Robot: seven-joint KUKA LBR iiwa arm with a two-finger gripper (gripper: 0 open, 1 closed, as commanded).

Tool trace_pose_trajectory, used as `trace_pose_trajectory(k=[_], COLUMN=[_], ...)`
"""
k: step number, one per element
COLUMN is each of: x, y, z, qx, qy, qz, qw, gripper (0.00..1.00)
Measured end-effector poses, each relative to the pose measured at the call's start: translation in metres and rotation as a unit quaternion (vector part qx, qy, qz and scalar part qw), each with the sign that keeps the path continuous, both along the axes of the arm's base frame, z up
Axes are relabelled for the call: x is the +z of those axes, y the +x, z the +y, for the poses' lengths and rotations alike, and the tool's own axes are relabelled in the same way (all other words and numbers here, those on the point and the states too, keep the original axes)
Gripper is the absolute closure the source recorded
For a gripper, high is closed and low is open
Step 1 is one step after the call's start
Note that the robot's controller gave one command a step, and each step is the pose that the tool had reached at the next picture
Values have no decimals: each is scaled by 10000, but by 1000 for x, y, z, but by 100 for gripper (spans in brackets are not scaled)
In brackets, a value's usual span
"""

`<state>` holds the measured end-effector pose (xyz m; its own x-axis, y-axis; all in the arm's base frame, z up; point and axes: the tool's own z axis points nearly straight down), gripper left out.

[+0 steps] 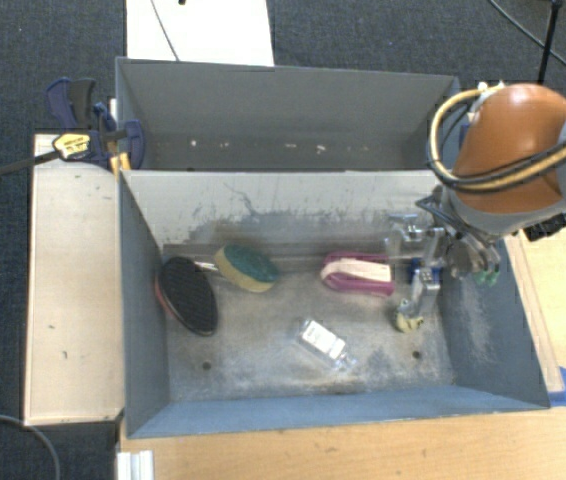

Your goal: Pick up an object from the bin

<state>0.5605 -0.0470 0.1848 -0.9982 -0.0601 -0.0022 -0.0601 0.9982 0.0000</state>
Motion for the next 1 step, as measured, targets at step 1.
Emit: trace_pose_trajectory(k=[1], x=[-44], y=[-12], z=[-71], qx=[-329], qy=[-12], qz=[22], qw=[9995], gripper=[0])
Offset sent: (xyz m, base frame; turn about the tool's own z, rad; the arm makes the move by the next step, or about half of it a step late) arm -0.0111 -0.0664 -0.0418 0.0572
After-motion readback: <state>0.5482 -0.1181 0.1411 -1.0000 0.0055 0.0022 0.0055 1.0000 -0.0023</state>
